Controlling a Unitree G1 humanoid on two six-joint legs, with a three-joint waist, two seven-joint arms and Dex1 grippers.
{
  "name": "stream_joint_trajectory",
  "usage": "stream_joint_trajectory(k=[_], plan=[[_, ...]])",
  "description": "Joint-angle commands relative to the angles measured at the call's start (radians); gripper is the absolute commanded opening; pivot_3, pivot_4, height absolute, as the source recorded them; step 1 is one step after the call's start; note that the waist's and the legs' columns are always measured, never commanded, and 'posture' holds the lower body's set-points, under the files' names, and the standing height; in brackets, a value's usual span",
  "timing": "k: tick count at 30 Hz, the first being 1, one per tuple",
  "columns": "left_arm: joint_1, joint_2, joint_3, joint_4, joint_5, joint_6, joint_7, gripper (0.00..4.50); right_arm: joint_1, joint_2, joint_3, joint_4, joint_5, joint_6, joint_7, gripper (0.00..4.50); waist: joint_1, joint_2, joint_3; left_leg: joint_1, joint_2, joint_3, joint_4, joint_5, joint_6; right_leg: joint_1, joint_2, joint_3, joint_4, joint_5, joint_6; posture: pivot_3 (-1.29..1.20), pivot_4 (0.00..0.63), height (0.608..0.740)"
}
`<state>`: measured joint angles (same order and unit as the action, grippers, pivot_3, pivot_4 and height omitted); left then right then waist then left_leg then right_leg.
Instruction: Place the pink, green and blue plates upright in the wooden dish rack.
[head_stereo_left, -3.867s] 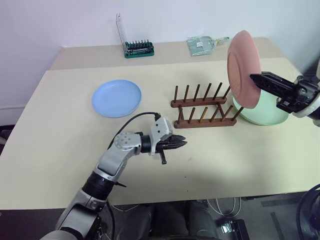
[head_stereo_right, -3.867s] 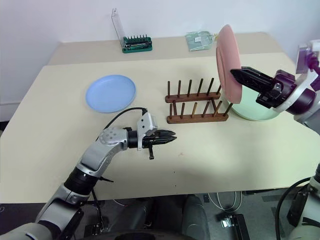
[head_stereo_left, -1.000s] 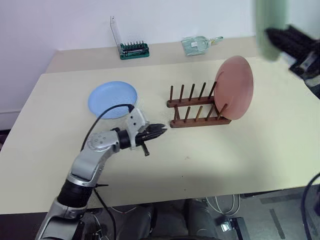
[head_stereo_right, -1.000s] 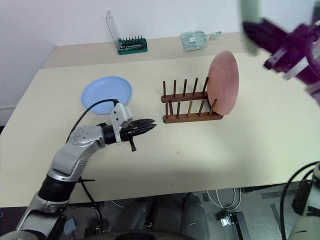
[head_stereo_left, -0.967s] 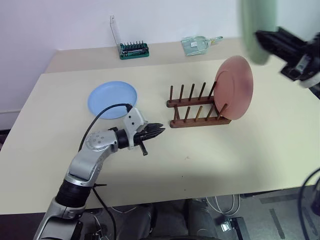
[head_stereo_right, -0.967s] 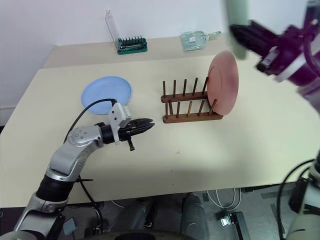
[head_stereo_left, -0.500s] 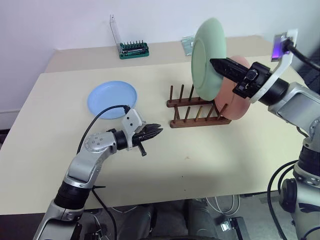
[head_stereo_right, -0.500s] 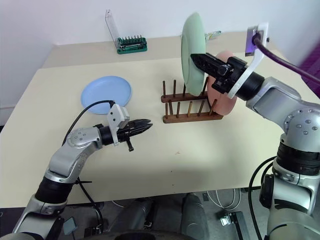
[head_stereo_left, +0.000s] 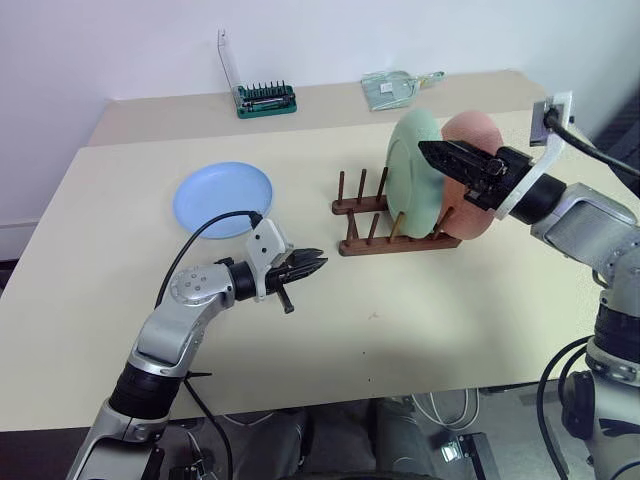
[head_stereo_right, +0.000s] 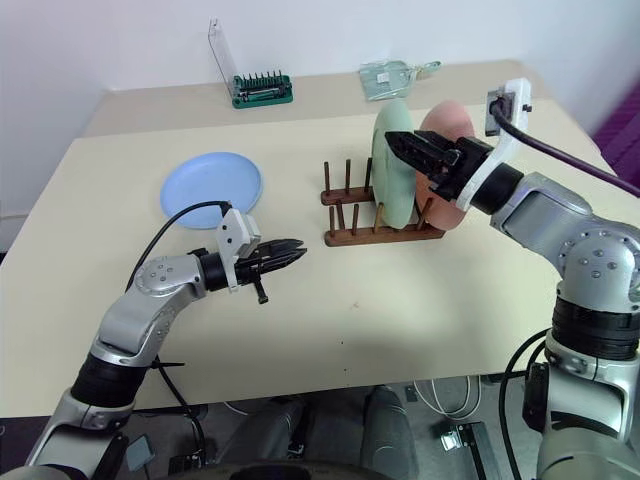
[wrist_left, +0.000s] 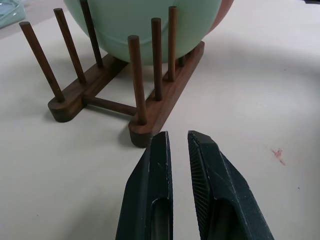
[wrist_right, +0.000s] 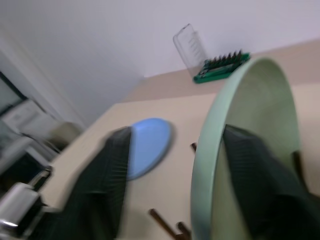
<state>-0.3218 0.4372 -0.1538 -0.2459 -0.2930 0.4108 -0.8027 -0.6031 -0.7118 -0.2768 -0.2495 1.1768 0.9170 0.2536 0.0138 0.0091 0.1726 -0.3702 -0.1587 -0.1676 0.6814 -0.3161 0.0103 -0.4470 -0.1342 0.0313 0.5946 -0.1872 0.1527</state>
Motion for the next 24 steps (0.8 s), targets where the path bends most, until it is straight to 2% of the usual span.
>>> stream_joint_trajectory(k=[1, 4, 7, 10, 13, 15, 21, 24], plan=[[-0.009, -0.015, 0.037, -0.035, -0.039, 0.026, 0.029, 0.56, -0.033, -0.096, 0.054, -0.063, -0.223, -0.128, 0.095, 2.83, 0.0, 0.0, 0.0, 0.0, 0.0, 0.0, 0.0, 0.0, 0.0, 0.0, 0.0, 0.0, 0.0, 0.0, 0.0, 0.0, 0.15, 0.738], [-0.066, -0.097, 0.158, 0.021, -0.03, 0.044, 0.227, 1.39, -0.054, -0.181, 0.096, -0.053, -0.409, -0.256, 0.177, 2.92, 0.003, 0.0, 0.0, -0.001, 0.0, 0.0, 0.001, 0.0, 0.0, -0.001, 0.0, 0.0, 0.0, 0.0, 0.0, 0.0, 0.15, 0.738], [-0.17, -0.18, 0.324, 0.127, 0.059, 0.112, 0.589, 2.94, -0.09, -0.229, 0.128, -0.08, -0.498, -0.314, 0.25, 2.92, 0.001, -0.001, 0.0, -0.001, 0.0, 0.0, 0.001, 0.001, -0.001, -0.001, 0.0, 0.0, 0.001, 0.0, 0.001, 0.0, 0.15, 0.738], [-0.215, -0.216, 0.436, 0.159, 0.076, 0.184, 0.772, 4.41, -0.101, -0.242, 0.17, -0.1, -0.567, -0.356, 0.319, 2.92, -0.007, -0.002, -0.001, -0.001, 0.001, 0.0, 0.0, 0.001, -0.002, -0.001, 0.001, 0.0, 0.0, 0.001, 0.0, 0.0, 0.15, 0.738], [-0.26, -0.2, 0.544, 0.223, 0.175, 0.286, 1.018, 4.41, -0.11, -0.228, 0.195, -0.114, -0.596, -0.372, 0.366, 2.92, -0.003, -0.004, 0.0, -0.001, 0.001, 0.002, 0.0, -0.001, -0.002, -0.003, 0.001, 0.0, 0.0, 0.001, 0.001, 0.0, 0.15, 0.738], [-0.28, -0.215, 0.614, 0.232, 0.154, 0.343, 1.093, 4.41, -0.108, -0.214, 0.203, -0.114, -0.611, -0.375, 0.382, 2.92, 0.0, -0.005, 0.001, -0.002, 0.001, 0.002, 0.001, -0.001, -0.002, -0.004, 0.001, 0.0, 0.001, 0.001, 0.0, 0.0, 0.15, 0.738], [-0.291, -0.225, 0.632, 0.249, 0.089, 0.513, 1.06, 4.41, -0.097, -0.174, 0.215, -0.137, -0.626, -0.368, 0.418, 2.92, 0.03, -0.009, 0.001, -0.003, 0.0, 0.0, 0.002, 0.0, -0.002, -0.004, 0.0, -0.002, 0.001, 0.001, 0.001, 0.0, 0.15, 0.738], [-0.278, -0.209, 0.592, 0.259, 0.1, 0.497, 1.023, 4.41, -0.076, -0.16, 0.213, -0.18, -0.612, -0.346, 0.435, 2.92, 0.027, -0.01, 0.001, -0.003, 0.0, 0.0, 0.003, 0.0, -0.002, -0.004, 0.0, -0.002, 0.001, 0.001, 0.001, 0.0, 0.15, 0.738]])
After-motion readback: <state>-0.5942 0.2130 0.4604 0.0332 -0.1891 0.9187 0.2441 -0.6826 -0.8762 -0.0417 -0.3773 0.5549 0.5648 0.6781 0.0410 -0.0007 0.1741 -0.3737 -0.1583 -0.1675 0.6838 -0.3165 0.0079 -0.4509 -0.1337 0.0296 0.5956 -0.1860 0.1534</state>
